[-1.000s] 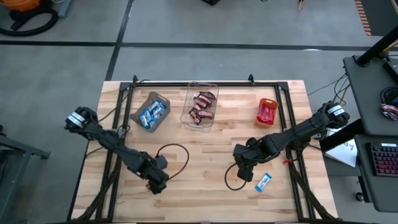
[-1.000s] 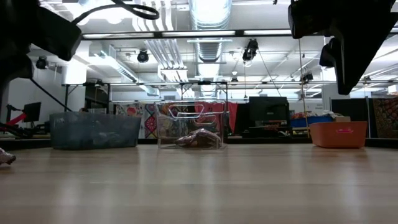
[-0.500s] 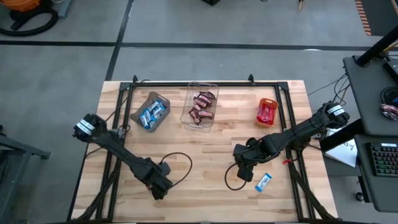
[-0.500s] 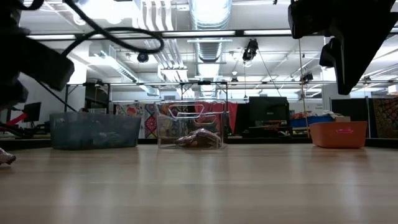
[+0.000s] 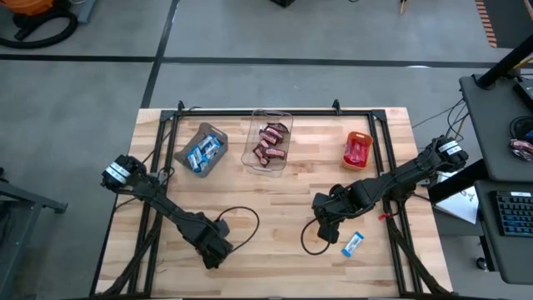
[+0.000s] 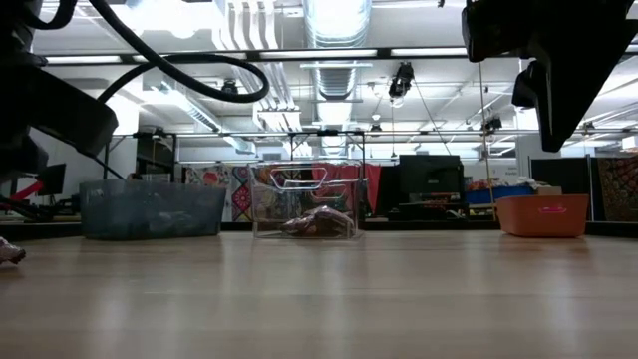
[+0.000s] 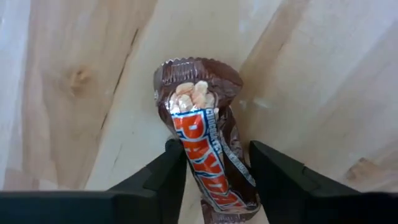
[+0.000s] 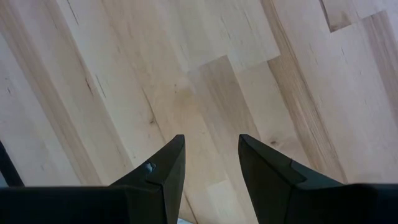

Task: Sort candy
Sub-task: Put the brown chocolate into the transparent bin

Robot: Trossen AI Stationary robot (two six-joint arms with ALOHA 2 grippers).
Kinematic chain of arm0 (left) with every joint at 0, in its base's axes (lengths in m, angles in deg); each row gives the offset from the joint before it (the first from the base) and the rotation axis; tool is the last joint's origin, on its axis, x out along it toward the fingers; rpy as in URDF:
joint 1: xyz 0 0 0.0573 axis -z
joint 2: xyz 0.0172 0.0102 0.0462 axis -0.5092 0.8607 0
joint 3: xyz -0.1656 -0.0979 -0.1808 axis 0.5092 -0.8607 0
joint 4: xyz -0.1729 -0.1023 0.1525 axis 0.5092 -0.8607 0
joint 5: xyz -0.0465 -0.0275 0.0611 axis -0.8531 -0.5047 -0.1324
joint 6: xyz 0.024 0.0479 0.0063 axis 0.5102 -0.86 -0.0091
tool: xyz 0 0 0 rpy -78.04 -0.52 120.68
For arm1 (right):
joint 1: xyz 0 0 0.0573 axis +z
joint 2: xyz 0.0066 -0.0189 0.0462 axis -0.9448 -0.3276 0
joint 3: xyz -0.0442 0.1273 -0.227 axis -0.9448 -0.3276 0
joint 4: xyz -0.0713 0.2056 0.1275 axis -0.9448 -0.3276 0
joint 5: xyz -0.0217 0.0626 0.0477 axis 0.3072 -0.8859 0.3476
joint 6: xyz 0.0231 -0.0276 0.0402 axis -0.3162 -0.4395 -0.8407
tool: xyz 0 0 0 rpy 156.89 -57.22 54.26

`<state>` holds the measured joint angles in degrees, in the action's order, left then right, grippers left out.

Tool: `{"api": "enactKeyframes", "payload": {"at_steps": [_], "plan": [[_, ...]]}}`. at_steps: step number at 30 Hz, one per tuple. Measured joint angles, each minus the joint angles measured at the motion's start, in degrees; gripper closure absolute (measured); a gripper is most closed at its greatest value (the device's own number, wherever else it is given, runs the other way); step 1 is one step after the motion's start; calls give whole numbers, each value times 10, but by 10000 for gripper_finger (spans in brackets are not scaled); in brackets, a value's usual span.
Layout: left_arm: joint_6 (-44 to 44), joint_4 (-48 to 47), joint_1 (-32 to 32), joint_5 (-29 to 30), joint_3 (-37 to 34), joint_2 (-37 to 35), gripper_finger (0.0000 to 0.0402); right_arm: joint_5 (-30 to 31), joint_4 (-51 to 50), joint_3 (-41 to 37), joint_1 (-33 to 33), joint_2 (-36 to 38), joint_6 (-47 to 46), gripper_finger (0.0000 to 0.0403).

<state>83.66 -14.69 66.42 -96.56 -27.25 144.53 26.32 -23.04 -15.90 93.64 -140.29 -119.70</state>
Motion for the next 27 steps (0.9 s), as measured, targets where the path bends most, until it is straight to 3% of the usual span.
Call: {"api": "enactKeyframes", "payload": {"at_steps": [6,12,19,27], "plan": [[-39,-4,0,-19,8,0,285,0,0,0,0,0,0,262],[-108,-37,-10,-8,60,-9,316,0,0,0,0,0,1,262],[-261,-122,-50,89,164,-13,321,0,0,0,0,0,8,262],[-515,-193,-122,267,276,-13,322,6,0,0,0,0,14,262]]}}
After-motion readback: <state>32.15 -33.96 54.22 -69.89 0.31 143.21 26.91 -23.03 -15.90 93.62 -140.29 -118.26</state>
